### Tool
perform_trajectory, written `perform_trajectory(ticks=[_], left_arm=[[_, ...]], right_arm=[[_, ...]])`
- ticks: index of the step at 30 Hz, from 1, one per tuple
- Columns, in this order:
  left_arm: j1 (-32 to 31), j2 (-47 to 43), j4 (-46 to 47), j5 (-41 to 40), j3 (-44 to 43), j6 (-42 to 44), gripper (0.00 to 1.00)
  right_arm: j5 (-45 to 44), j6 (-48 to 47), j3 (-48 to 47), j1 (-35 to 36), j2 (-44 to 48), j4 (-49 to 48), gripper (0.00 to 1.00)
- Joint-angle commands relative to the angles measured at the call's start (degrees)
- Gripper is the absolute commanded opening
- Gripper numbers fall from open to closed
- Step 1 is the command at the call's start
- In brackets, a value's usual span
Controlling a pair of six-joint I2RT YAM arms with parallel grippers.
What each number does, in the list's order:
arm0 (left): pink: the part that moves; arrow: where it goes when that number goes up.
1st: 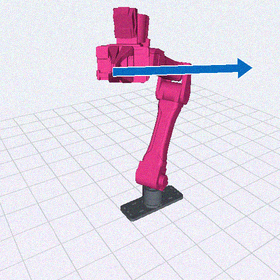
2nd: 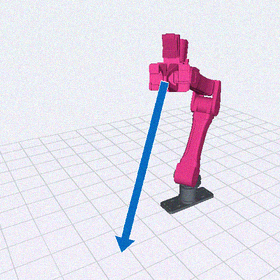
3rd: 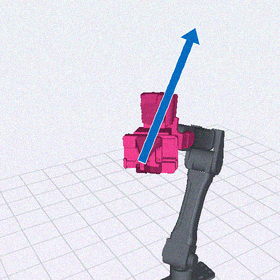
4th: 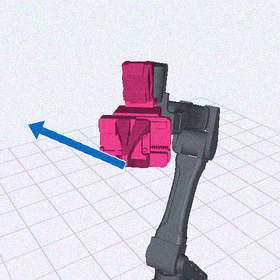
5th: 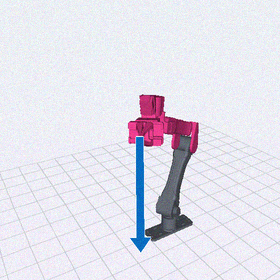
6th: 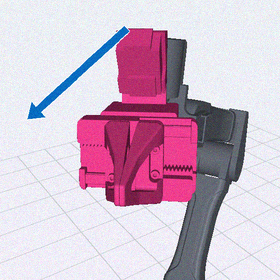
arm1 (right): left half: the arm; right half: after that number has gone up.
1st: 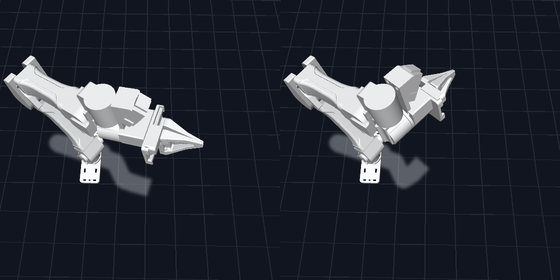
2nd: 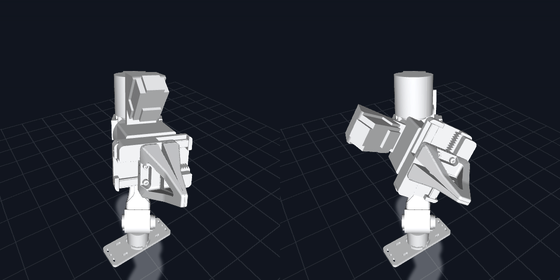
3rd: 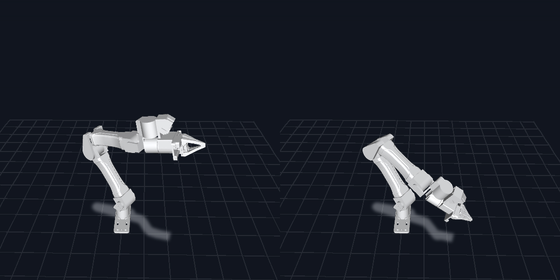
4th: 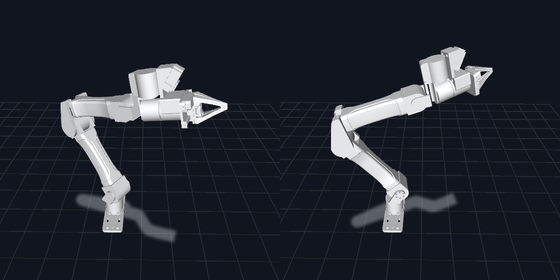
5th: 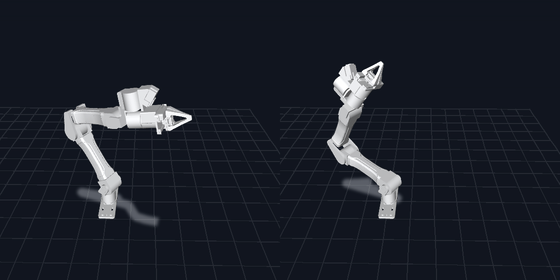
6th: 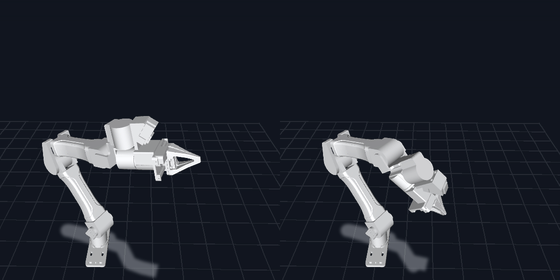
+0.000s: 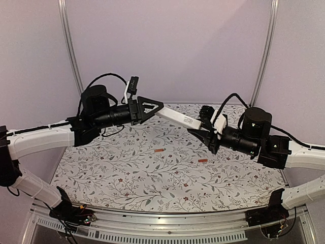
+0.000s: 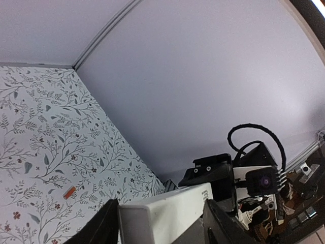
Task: Load the batteries into the remote control
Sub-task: Remove the battery cover from the remote control.
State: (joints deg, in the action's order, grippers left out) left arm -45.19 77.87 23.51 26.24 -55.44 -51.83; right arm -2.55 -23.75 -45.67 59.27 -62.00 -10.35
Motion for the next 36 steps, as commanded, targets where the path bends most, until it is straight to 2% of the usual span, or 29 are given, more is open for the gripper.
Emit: perform_trajectory(ticks=[1,7,11,16,19,21,27,31,36], left_arm=[[-1.89,-0.36,-11.78,-1.95,-3.45,9.11,0.54],[-1.73,-0.79,-15.88,-4.16,-4.03,11.49,0.37],[-0.28,-0.84,-15.20,-3.67,-2.97,9.52,0.31],[1.85,-1.36,-11.75,-2.60,-0.56,5.96,0.30],[2.12,-1.85,-12.85,-3.87,-0.48,6.44,0.37],[2.07,-2.12,-13.94,-4.59,-0.84,7.22,0.47],[1.86,-2.54,-16.11,-5.97,-1.67,9.36,0.50],[1.30,-2.93,-17.41,-6.63,-2.26,11.04,0.47],[1.07,-3.19,-18.50,-6.76,-2.70,12.08,0.32]], right_arm=[[0.53,0.98,-0.89,0.48,-0.37,0.57,0.00],[0.35,1.05,-0.74,0.48,0.24,0.55,0.00],[0.59,1.07,-0.48,0.49,0.63,0.52,0.00],[0.54,1.05,-0.23,0.45,0.91,0.59,0.00],[0.31,1.12,-0.08,0.46,1.24,0.59,0.00],[0.25,1.16,0.01,0.48,1.39,0.55,0.00],[0.26,1.24,-0.03,0.44,1.27,0.59,0.00],[0.20,1.25,-0.03,0.47,1.16,0.59,0.00],[-0.13,1.16,-0.12,0.45,1.00,0.68,0.00]])
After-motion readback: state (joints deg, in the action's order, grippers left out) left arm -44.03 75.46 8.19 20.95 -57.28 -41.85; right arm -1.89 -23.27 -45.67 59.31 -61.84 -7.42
